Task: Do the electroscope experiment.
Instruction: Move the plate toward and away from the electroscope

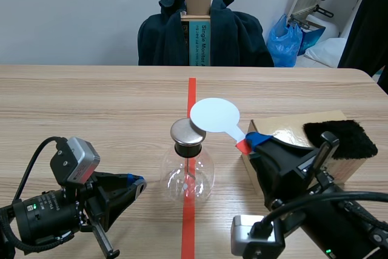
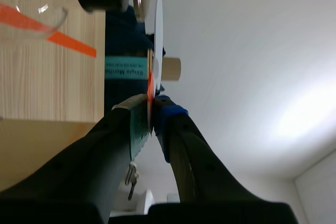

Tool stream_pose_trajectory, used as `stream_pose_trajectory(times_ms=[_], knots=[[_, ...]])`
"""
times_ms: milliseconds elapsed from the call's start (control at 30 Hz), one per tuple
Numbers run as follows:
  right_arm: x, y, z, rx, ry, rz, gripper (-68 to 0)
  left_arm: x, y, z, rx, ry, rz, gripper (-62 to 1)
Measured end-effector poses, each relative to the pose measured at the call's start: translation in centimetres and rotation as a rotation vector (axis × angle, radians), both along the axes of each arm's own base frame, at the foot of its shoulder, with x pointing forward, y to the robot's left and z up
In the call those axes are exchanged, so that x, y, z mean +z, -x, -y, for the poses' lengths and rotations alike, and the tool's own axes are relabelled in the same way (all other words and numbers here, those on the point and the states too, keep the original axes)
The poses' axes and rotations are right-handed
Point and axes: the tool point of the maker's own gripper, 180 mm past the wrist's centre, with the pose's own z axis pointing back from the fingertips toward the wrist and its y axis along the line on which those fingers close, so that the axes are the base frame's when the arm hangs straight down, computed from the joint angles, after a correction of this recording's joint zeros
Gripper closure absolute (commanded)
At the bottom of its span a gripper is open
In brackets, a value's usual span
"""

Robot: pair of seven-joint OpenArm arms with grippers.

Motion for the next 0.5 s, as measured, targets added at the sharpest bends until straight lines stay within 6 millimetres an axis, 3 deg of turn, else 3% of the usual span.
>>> stream_pose_trajectory(times_ms=[500], knots=[[2.3, -2.8, 5.6, -0.225, 0.013, 0.121, -0.7, 0.0, 0.0, 0.0, 0.000, 0.000, 0.000, -3.1]])
